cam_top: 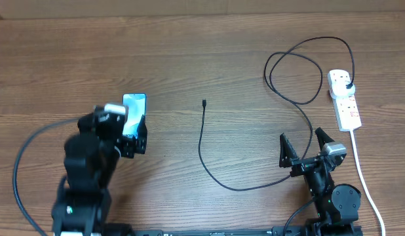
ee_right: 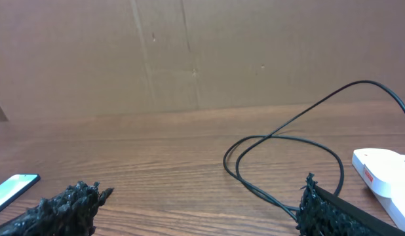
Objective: Plug charger to phone and switch on socket
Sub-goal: 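Move the left gripper over the phone and lower onto it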
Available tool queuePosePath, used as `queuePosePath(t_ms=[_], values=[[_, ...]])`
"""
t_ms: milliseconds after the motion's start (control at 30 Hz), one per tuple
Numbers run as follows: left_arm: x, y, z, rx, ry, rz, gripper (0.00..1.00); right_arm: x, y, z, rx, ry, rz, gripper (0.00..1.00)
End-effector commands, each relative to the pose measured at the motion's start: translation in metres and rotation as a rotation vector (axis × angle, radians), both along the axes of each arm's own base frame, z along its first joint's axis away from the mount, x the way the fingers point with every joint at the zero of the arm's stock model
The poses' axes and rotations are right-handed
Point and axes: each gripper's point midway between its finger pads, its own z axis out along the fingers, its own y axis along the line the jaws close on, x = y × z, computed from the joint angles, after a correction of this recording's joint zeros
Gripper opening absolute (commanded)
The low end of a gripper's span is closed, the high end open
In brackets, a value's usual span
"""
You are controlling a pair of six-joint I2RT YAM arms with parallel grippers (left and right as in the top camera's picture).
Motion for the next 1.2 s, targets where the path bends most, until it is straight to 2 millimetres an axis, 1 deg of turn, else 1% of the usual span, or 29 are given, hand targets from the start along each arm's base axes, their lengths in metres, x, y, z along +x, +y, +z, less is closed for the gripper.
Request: queuePosePath(t_ms=[0,200,267,367,433,533,633,733,833,900,967,1033,1067,1167], values=[[0.018,-0.007,0.023,-0.019,0.078,-0.026,1.0,0.0,0.001,-0.002,0.002,-0.005,0.005,1.0],[0.047,-0.01,0.021,-0.014,0.302,-0.023,1.0,0.0,0.001,-0.002,0.002,-0.005,0.005,1.0],[0.056,-0.017,0.018,-0.037,0.378,-0.053,1.0,0.0,0.001,-0.002,0.002,-0.005,0.005,1.0],[0.065,-0.026,0.011,-0.094,0.497,-0.101,1.0,0.0,0.001,-0.002,0.002,-0.005,0.005,1.0],[0.074,-0.029,0.002,-0.124,0.588,-0.115,1.0,0.0,0.001,-0.002,0.002,-0.005,0.005,1.0],[0.083,-0.03,-0.009,-0.129,0.649,-0.114,1.0,0.0,0.001,-0.002,0.002,-0.005,0.005,1.0],[0.086,-0.031,-0.03,-0.129,0.72,-0.109,1.0,0.0,0.001,-0.002,0.002,-0.005,0.005,1.0],[0.092,-0.031,-0.046,-0.132,0.759,-0.109,1.0,0.0,0.001,-0.002,0.002,-0.005,0.005,1.0],[0.1,-0.021,-0.068,-0.084,0.803,-0.061,0.99,0.0,0.001,-0.002,0.002,-0.005,0.005,1.0],[0.102,-0.02,-0.084,-0.078,0.845,-0.057,1.0,0.0,0.001,-0.002,0.002,-0.005,0.005,1.0],[0.104,-0.008,-0.103,-0.029,0.891,0.0,0.99,0.0,0.001,-0.002,0.003,-0.005,0.005,1.0],[0.106,0.004,-0.118,0.004,0.927,0.083,1.0,0.0,0.001,-0.002,0.002,-0.005,0.005,1.0],[0.107,0.008,-0.125,0.019,0.939,0.098,1.0,0.0,0.001,-0.002,0.002,-0.005,0.005,1.0],[0.11,0.011,-0.141,0.036,0.968,0.101,1.0,0.0,0.001,-0.002,0.002,-0.005,0.005,1.0]])
